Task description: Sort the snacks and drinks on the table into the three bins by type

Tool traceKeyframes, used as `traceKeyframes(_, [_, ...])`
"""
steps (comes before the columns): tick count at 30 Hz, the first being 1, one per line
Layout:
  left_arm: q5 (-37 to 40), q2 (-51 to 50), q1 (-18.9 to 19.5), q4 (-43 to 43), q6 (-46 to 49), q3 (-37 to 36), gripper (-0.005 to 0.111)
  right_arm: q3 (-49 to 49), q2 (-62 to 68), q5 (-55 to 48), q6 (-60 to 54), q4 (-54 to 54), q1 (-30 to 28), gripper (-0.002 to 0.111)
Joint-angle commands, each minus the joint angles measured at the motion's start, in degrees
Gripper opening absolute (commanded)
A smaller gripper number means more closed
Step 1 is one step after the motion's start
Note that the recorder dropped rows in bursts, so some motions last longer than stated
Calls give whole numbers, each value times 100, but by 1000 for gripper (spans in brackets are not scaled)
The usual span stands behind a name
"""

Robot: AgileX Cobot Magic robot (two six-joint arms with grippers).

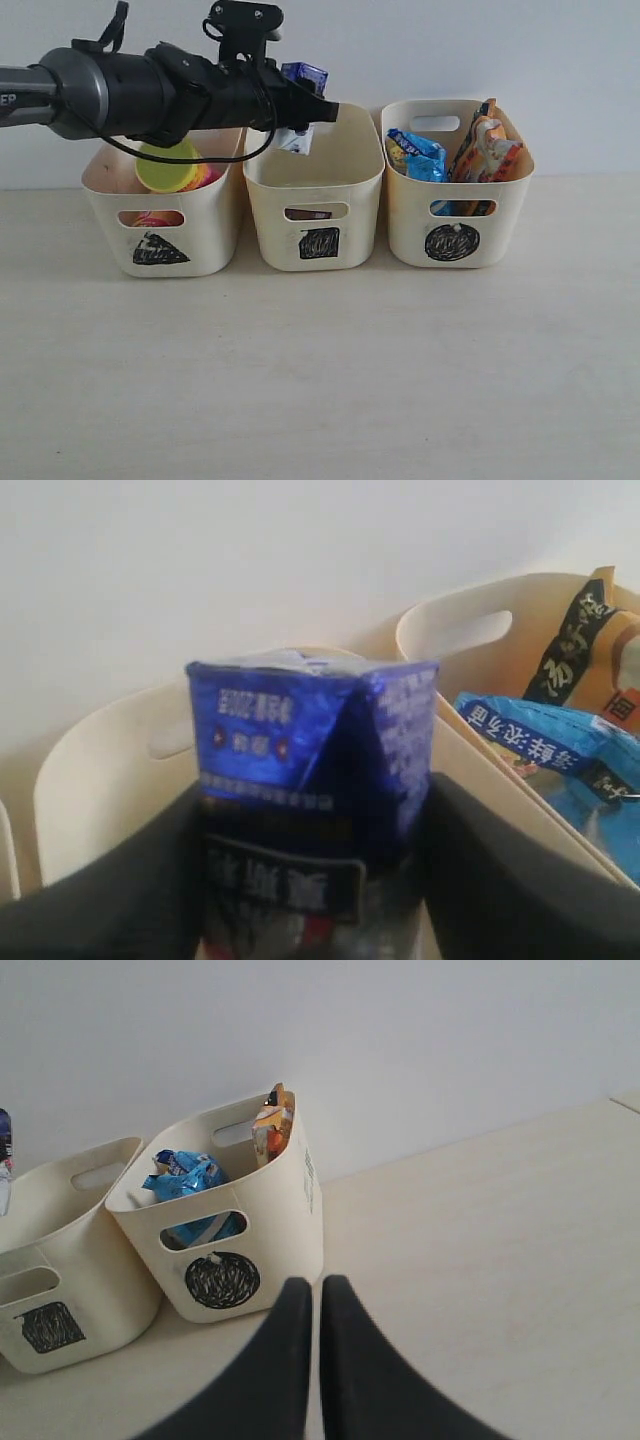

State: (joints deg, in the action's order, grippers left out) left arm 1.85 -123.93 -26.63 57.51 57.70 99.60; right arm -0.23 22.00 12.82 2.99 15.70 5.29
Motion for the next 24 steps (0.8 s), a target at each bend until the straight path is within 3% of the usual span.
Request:
traceKeyframes(1, [43,55,-11,57,-51,69,46,23,-13,57,-56,-9,-8,0])
traceKeyframes(4, [43,55,-11,57,-51,69,67,23,-13,57,-56,-9,-8,0])
traceKeyframes(7, [155,83,-11,57,-51,69,81,23,-13,57,-56,-9,-8,0])
traceKeyframes(13, [528,420,-11,57,-174,69,80,23,-13,57,-56,-9,-8,0])
traceKeyframes(17, [932,702,39,45,-200,69,63,23,-13,57,-56,-9,-8,0])
traceKeyframes(19, [1225,846,86,-9,-200,69,47,23,-13,57,-56,-9,-8,0])
traceKeyframes(23, [1991,1204,251,-138,-430,69,5,23,-13,57,-56,-9,-8,0])
traceKeyframes(24, [2097,1299,310,-238,-675,69,4,23,-13,57,-56,-9,-8,0])
